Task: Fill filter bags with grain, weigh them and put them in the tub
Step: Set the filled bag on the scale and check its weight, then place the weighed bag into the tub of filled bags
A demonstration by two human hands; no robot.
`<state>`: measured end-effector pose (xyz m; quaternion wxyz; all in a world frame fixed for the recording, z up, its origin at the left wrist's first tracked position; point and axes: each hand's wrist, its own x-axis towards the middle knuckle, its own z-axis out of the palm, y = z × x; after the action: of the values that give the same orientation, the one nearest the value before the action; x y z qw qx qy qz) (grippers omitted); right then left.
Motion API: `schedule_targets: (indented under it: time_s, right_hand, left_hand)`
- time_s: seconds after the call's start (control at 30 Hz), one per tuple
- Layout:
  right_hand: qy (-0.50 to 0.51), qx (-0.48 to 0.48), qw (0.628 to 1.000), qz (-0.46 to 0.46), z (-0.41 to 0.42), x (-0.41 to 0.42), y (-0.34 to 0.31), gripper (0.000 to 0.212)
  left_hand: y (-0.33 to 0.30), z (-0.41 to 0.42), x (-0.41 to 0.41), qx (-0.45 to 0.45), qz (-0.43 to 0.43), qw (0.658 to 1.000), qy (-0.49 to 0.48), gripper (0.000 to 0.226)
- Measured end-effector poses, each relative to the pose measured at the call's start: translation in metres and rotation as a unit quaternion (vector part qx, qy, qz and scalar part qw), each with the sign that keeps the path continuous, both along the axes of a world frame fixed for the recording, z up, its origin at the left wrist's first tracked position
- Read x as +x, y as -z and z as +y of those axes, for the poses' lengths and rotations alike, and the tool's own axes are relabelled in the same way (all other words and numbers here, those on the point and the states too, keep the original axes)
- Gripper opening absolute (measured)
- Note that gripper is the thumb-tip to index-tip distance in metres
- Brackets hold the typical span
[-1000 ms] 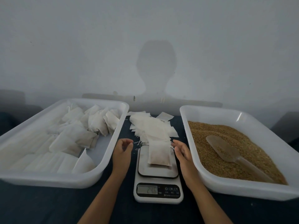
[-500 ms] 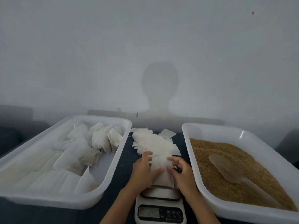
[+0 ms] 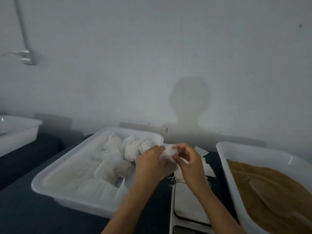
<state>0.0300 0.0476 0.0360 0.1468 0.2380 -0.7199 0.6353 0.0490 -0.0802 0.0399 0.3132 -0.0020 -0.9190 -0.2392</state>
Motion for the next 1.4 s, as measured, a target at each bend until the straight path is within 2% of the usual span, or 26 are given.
schedule_targets:
  time_s: [0.07,0.13,0.2,0.3,0.4,0.53,0.6,0.77,0.9,0.97,1.0,1.07,1.13,1.2,1.3,1.4]
  right_hand:
    - [-0.022,0.015,1.0,0.007,-0.027,-0.004,-0.009,0.018]
    - [-0.034,0.031,0.999,0.007,-0.054,-0.006,-0.013,0.022]
    - [-0.033,0.065,0.997,-0.005,-0.08,-0.008,-0.01,0.026]
    - [-0.035,0.165,0.984,-0.06,-0.111,-0.011,0.0,0.029]
    - [-0.062,0.294,0.944,-0.138,-0.133,-0.01,0.009,0.028]
    - [-0.137,0.45,0.866,-0.169,-0.149,0.002,0.014,0.04]
    - [-0.169,0.506,0.825,-0.185,-0.153,0.006,0.017,0.053]
    - [-0.165,0.555,0.794,-0.185,-0.158,0.002,0.023,0.056]
    - [-0.16,0.62,0.752,-0.156,-0.159,0.002,0.026,0.049]
    - [-0.153,0.616,0.761,-0.134,-0.156,0.004,0.027,0.043]
    - [-0.146,0.593,0.784,-0.116,-0.153,0.002,0.026,0.039]
    - [-0.112,0.496,0.858,-0.079,-0.145,-0.001,0.02,0.029]
    - [-0.057,0.361,0.929,-0.058,-0.131,-0.01,0.009,0.026]
    - [0.015,0.258,0.965,-0.039,-0.11,-0.025,-0.002,0.028]
    - [0.135,0.231,0.963,-0.027,-0.067,-0.055,-0.003,0.024]
    - [0.198,0.315,0.924,-0.085,-0.021,-0.083,0.019,0.018]
  left_hand:
    - [-0.014,-0.026,0.001,0.001,-0.002,0.999,-0.04,0.016]
    - [-0.021,-0.054,0.002,-0.045,-0.055,0.994,-0.083,0.018]
    - [-0.018,-0.083,0.001,-0.015,-0.101,0.99,-0.095,0.018]
    - [-0.003,-0.121,0.0,0.053,-0.168,0.979,-0.104,0.02]
    - [0.013,-0.143,-0.001,0.073,-0.239,0.961,-0.119,0.041]
    - [0.027,-0.155,-0.001,0.029,-0.326,0.936,-0.129,0.017]
    - [0.031,-0.157,-0.001,0.024,-0.357,0.924,-0.133,0.029]
    - [0.037,-0.156,-0.006,-0.021,-0.384,0.913,-0.133,0.053]
    - [0.042,-0.156,-0.009,-0.049,-0.391,0.909,-0.137,0.051]
    - [0.044,-0.157,-0.009,-0.064,-0.388,0.908,-0.143,0.053]
    - [0.044,-0.157,-0.009,-0.069,-0.385,0.909,-0.146,0.057]
    - [0.043,-0.158,-0.01,-0.082,-0.368,0.912,-0.16,0.069]
    - [0.04,-0.158,-0.009,-0.105,-0.326,0.922,-0.181,0.071]
    - [0.038,-0.157,-0.008,-0.107,-0.269,0.938,-0.191,0.061]
    - [0.036,-0.152,-0.007,-0.098,-0.193,0.961,-0.173,0.045]
    - [0.035,-0.147,-0.008,-0.109,-0.157,0.971,-0.147,0.036]
